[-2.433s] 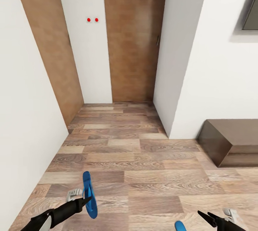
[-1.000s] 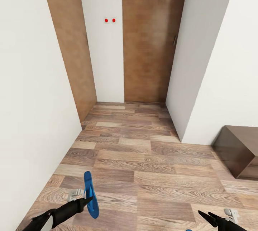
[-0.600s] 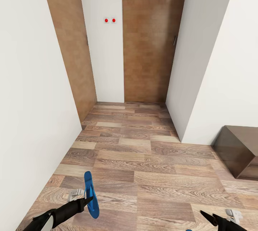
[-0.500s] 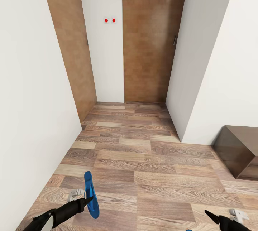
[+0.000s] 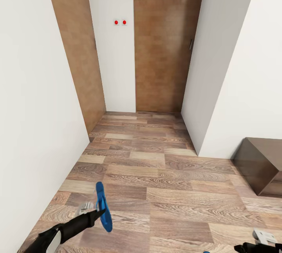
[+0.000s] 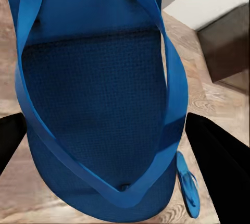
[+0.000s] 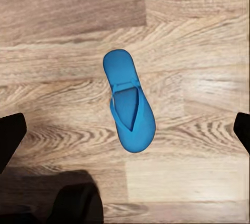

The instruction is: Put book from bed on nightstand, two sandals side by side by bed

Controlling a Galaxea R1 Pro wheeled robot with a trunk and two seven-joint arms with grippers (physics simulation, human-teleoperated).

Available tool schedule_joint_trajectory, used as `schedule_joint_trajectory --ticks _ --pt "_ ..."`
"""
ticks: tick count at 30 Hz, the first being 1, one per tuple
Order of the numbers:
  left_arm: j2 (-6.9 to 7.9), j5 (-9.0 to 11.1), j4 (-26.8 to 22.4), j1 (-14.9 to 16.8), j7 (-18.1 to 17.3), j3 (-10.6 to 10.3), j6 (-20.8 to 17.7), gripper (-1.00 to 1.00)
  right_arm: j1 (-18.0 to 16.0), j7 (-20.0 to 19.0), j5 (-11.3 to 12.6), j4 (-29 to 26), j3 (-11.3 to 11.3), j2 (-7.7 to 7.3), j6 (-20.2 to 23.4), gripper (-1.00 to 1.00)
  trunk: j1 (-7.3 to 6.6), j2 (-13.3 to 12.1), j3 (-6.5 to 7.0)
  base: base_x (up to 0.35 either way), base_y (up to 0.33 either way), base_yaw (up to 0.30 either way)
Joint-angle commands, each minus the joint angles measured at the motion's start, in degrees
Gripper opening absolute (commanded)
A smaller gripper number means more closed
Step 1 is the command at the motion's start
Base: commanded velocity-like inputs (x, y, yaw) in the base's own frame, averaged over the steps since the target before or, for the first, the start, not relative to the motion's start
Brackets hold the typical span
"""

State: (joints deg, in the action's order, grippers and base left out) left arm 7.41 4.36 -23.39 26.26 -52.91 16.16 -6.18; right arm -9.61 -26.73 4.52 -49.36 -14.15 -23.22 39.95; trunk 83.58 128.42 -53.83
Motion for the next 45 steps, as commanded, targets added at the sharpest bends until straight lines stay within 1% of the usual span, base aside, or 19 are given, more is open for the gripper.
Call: schedule_joint_trajectory --ticks 1,2,3,4,5,6,7,8,9,10,11,14,17,36,45 --pt "-0.7 0.12 -2.09 0.02 -0.78 0.07 -0.79 -1.0 -0.04 0.07 -0.13 -0.07 -0.09 0.01 0.65 1.0 -0.01 0.02 -0.06 0.0 0.0 0.0" --pt "-1.48 0.15 -4.57 0.02 -1.13 0.06 -1.51 -1.0 -0.05 0.08 -0.51 -0.09 -0.09 0.01 0.78 1.0 -0.01 0.02 -0.06 0.0 0.0 0.0" --pt "-3.74 0.19 -12.11 0.02 -1.7 0.04 -7.37 -1.0 -0.05 0.1 -1.02 -0.11 -0.09 0.04 0.93 1.0 -0.01 0.02 -0.06 0.0 0.0 0.0" --pt "-4.21 0.19 -13.83 0.02 -1.76 0.03 -9.12 -1.0 -0.06 0.1 -1.07 -0.11 -0.09 0.04 0.97 1.0 -0.01 0.02 -0.06 0.0 0.0 0.0" --pt "-5.0 0.2 -17.31 0.02 -1.86 0.03 -12.71 -1.0 -0.06 0.13 -1.14 -0.12 -0.09 0.05 1.05 1.0 -0.01 0.02 -0.06 0.0 0.0 0.0" --pt "-5.54 0.23 -20.61 0.02 -1.96 0.02 -16.0 -1.0 -0.06 0.15 -1.19 -0.12 -0.05 0.07 1.13 1.0 -0.01 0.02 -0.06 0.0 0.0 0.0" --pt "-5.72 0.26 -22.11 0.02 -2.08 0.02 -17.42 -1.0 -0.06 0.16 -1.2 -0.12 -0.04 0.07 1.16 1.0 -0.01 0.02 -0.06 0.0 0.0 0.0" --pt "-6.01 0.35 -24.58 0.02 -2.69 -0.01 -19.63 -1.0 -0.06 0.17 -1.23 -0.12 -0.03 0.07 1.2 1.0 -0.01 0.02 -0.06 0.0 0.0 0.0" --pt "-6.2 0.43 -26.21 0.02 -3.91 -0.03 -21.12 -1.0 -0.06 0.18 -1.24 -0.12 -0.02 0.08 1.23 1.0 -0.01 0.02 -0.06 0.0 0.0 0.0" --pt "-6.27 0.45 -26.78 0.02 -4.67 -0.04 -21.65 -1.0 -0.06 0.18 -1.25 -0.12 -0.01 0.08 1.23 1.0 -0.01 0.02 -0.06 0.0 0.0 0.0" --pt "-6.36 0.46 -27.61 0.02 -6.34 -0.07 -22.42 -1.0 -0.06 0.18 -1.25 -0.12 -0.01 0.09 1.25 1.0 -0.01 0.02 -0.06 0.0 0.0 0.0" --pt "-6.48 0.39 -28.6 0.02 -9.68 -0.36 -23.3 -1.0 -0.06 0.1 -1.26 -0.14 0.03 0.07 1.23 1.0 -0.01 0.02 -0.06 0.0 0.0 0.0" --pt "-6.48 0.28 -28.84 0.02 -10.8 -0.49 -23.5 -1.0 -0.06 0.02 -1.27 -0.23 0.07 0.0 1.08 1.0 -0.01 0.02 -0.06 0.0 0.0 0.0" --pt "-6.46 0.16 -28.56 0.01 -10.99 -0.51 -23.3 -1.0 -0.06 -0.14 -1.18 -0.3 0.09 0.01 0.66 1.0 -0.01 0.02 -0.06 0.0 0.0 0.0" --pt "-6.45 0.12 -28.55 -0.01 -10.99 -0.51 -23.35 -1.0 -0.06 -0.14 -1.2 -0.3 0.09 0.01 0.66 1.0 1.97 3.63 -1.67 0.0 0.0 0.0"
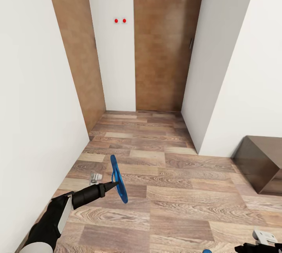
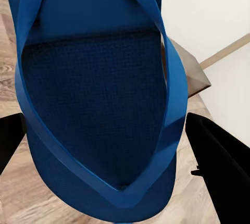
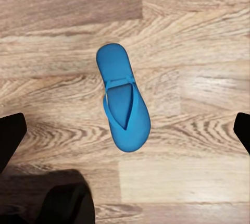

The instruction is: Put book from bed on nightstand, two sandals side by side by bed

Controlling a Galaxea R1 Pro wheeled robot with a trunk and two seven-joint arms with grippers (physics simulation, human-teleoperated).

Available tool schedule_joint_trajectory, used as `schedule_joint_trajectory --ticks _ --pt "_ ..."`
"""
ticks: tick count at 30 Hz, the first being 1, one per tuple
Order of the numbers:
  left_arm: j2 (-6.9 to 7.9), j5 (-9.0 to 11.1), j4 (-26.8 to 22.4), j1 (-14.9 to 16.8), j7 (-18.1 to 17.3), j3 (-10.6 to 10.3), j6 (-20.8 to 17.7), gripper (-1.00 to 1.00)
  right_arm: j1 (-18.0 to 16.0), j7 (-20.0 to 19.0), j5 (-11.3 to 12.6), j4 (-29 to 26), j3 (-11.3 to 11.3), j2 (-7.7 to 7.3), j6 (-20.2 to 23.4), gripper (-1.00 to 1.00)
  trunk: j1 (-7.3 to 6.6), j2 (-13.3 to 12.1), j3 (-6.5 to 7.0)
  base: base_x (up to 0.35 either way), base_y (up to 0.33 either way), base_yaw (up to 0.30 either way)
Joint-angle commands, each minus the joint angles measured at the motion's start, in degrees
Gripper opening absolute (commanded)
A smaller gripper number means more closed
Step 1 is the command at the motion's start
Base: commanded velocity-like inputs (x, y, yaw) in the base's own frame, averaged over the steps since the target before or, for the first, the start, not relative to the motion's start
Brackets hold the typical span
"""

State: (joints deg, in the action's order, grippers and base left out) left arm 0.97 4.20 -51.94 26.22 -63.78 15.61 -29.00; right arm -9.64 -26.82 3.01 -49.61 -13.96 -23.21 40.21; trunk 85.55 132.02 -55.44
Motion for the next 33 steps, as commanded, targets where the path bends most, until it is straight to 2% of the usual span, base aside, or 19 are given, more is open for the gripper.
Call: schedule_joint_trajectory --ticks 1,28,33 --pt "0.0 0.28 0.0 0.04 -0.11 0.04 -0.53 -1.0 -0.03 -0.05 0.29 -0.05 -0.1 0.01 0.4 1.0 0.21 0.44 -0.24 0.0 0.0 0.0" --pt "-0.01 0.28 0.0 0.05 -0.05 -0.03 -0.53 -1.0 -0.03 -0.11 0.3 -0.14 -0.1 0.01 0.64 1.0 6.12 11.22 -5.09 0.0 0.0 0.0" --pt "0.0 0.28 0.0 0.05 0.11 -0.05 -0.53 -1.0 -0.22 0.0 0.32 -2.23 -0.05 0.07 1.01 1.0 6.25 11.29 -6.2 0.0 0.0 0.0"
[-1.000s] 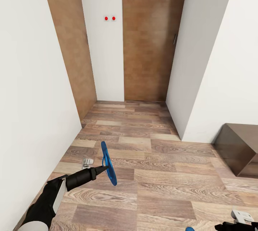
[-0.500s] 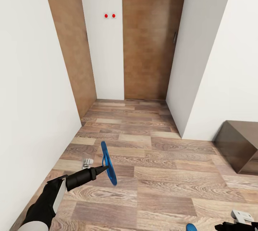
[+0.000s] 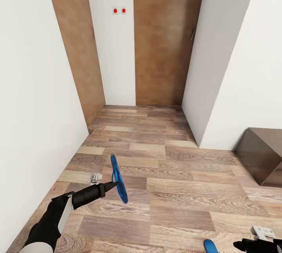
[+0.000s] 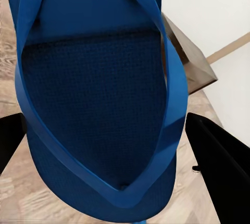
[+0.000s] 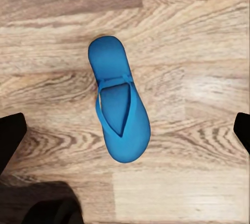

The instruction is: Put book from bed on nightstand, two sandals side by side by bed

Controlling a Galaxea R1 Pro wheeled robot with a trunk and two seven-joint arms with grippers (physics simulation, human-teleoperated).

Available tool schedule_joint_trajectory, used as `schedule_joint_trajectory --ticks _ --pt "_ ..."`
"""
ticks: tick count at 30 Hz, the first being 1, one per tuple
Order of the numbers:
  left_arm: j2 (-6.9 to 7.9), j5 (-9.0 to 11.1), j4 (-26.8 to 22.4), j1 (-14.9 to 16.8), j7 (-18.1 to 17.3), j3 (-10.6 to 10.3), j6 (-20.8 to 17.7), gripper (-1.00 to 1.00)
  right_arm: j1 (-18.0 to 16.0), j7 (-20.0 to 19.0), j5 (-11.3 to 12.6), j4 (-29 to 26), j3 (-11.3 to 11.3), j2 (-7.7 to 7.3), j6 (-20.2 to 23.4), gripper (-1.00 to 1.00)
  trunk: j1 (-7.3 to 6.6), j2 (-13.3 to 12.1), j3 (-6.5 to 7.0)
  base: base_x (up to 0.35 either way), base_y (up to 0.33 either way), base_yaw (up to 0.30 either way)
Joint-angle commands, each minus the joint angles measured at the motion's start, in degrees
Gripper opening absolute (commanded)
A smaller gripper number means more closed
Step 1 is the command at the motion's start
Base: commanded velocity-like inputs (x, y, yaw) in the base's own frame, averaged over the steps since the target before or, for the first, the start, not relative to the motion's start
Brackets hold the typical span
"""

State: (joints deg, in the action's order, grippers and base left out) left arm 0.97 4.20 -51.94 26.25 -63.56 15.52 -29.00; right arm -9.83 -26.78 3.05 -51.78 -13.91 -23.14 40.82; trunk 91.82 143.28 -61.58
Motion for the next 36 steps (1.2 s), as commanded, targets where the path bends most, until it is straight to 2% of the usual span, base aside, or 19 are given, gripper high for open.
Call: schedule_joint_trajectory --ticks 1,3,5,6,7,8,9,10,11,12,13,14,15,17,19,23,36 --pt "0.0 0.29 -0.01 0.01 -0.11 0.04 -0.53 -1.0 -0.2 -0.02 0.28 -0.33 -0.09 0.01 0.43 1.0 0.01 0.04 -0.28 0.0 0.0 0.0" --pt "0.0 0.29 -0.01 0.02 -0.08 0.04 -0.53 -1.0 -1.92 0.04 0.27 -0.96 -0.07 0.21 1.31 1.0 0.06 0.07 -0.72 0.0 0.0 0.0" --pt "-0.01 0.29 -0.01 0.02 -0.08 0.04 -0.53 -1.0 -4.29 0.19 0.2 -1.12 -0.07 1.58 3.06 1.0 0.11 0.09 -1.17 0.0 0.0 0.0" --pt "-0.01 0.27 -0.01 0.03 -0.08 0.04 -0.53 -1.0 -6.23 0.29 -0.09 -1.02 -0.05 3.19 4.08 1.0 0.14 0.11 -1.39 0.0 0.0 0.0" --pt "-0.02 0.26 -0.01 0.03 -0.07 0.04 -0.53 -1.0 -7.22 0.33 -0.44 -0.94 -0.04 4.0 4.45 1.0 0.17 0.12 -1.61 0.0 0.0 0.0" --pt "-0.01 0.24 -0.01 0.02 -0.07 0.02 -0.53 -1.0 -9.03 0.39 -1.74 -0.7 -0.01 5.5 5.02 1.0 0.19 0.13 -1.83 0.0 0.0 0.0" --pt "-0.01 0.22 -0.01 0.02 -0.09 0.03 -0.53 -1.0 -10.42 0.43 -3.92 -0.23 0.0 6.72 5.41 1.0 0.22 0.15 -2.05 0.0 0.0 0.0" --pt "-0.01 0.2 -0.01 0.02 -0.12 0.03 -0.53 -1.0 -10.92 0.45 -5.33 0.1 0.0 7.26 5.55 1.0 0.24 0.16 -2.27 0.0 0.0 0.0" --pt "0.0 0.18 -0.01 0.01 -0.2 0.03 -0.53 -1.0 -11.66 0.43 -8.53 0.75 0.01 8.33 5.75 1.0 0.27 0.17 -2.5 0.0 0.0 0.0" --pt "0.0 0.19 -0.01 0.01 -0.23 0.03 -0.53 -1.0 -11.93 0.41 -10.21 1.01 0.01 8.87 5.82 1.0 0.29 0.19 -2.72 0.0 0.0 0.0" --pt "0.0 0.18 -0.01 0.02 -0.28 0.07 -0.53 -1.0 -12.46 0.37 -14.95 1.51 0.02 10.53 5.96 1.0 0.32 0.2 -2.94 0.0 0.0 0.0" --pt "0.0 0.18 -0.01 0.03 -0.27 0.08 -0.53 -1.0 -12.57 0.36 -16.33 1.61 0.02 11.12 5.99 1.0 0.35 0.21 -3.16 0.0 0.0 0.0" --pt "0.0 0.19 -0.01 0.03 -0.23 0.1 -0.53 -1.0 -12.73 0.35 -18.7 1.76 0.0 12.3 6.03 1.0 0.37 0.23 -3.38 0.0 0.0 0.0" --pt "0.0 0.19 -0.01 0.02 -0.19 0.11 -0.53 -1.0 -12.9 0.35 -21.45 2.02 0.0 13.87 6.08 1.0 0.42 0.25 -3.83 0.0 0.0 0.0" --pt "0.0 0.2 -0.01 0.0 -0.14 0.09 -0.53 -1.0 -12.98 0.39 -22.74 2.2 -0.03 14.61 6.1 1.0 0.47 0.28 -4.27 0.0 0.0 0.0" --pt "0.0 0.17 -0.01 0.02 -0.09 0.05 -0.53 -1.0 -13.01 0.41 -23.19 2.27 -0.03 14.83 6.11 1.0 0.58 0.33 -5.15 0.0 0.0 0.0" --pt "0.0 0.11 -0.01 0.0 -0.07 0.06 -0.53 -1.0 -13.02 0.28 -23.26 1.96 -0.13 14.27 6.07 1.0 0.91 0.51 -8.03 0.0 0.0 0.0"
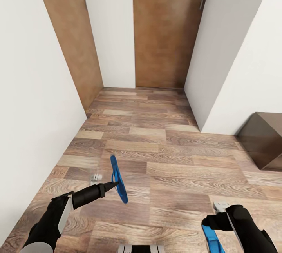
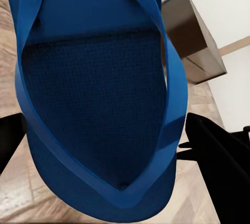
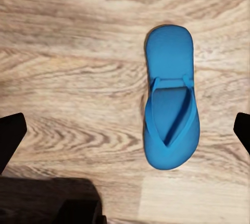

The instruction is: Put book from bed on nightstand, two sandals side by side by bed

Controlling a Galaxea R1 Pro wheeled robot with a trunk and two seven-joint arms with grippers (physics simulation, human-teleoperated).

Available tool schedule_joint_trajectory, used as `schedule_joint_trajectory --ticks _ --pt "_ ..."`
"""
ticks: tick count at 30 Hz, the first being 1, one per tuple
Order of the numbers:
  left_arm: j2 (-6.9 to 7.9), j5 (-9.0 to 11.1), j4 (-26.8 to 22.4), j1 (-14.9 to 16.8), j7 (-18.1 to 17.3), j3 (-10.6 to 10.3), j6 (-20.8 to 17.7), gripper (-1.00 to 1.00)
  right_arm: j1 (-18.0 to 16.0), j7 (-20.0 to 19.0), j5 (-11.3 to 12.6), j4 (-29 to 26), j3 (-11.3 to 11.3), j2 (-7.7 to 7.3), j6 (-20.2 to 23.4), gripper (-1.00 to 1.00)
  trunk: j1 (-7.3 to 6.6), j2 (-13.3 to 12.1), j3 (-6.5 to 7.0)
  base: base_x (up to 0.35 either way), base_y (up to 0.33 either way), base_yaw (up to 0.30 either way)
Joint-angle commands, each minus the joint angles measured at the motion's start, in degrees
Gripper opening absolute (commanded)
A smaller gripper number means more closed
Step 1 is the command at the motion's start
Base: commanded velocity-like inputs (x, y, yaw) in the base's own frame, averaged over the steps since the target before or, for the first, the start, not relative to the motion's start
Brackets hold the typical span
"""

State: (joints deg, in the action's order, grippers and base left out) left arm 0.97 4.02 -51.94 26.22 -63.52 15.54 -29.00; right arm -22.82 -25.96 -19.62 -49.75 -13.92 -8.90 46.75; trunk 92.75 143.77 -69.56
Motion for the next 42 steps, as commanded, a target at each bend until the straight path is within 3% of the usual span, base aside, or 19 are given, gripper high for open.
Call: schedule_joint_trajectory --ticks 1,42 --pt "0.0 0.29 0.0 0.03 -0.11 0.03 -0.53 -1.0 -0.03 -0.55 -0.58 -0.11 -0.13 0.0 0.13 1.0 0.01 0.04 -0.27 0.0 0.0 0.0" --pt "0.0 0.28 0.0 0.01 -0.03 0.01 -0.49 -1.0 -0.03 -0.63 -0.44 -2.59 -0.21 0.05 -0.19 1.0 1.07 0.58 -9.36 0.0 0.0 0.0"
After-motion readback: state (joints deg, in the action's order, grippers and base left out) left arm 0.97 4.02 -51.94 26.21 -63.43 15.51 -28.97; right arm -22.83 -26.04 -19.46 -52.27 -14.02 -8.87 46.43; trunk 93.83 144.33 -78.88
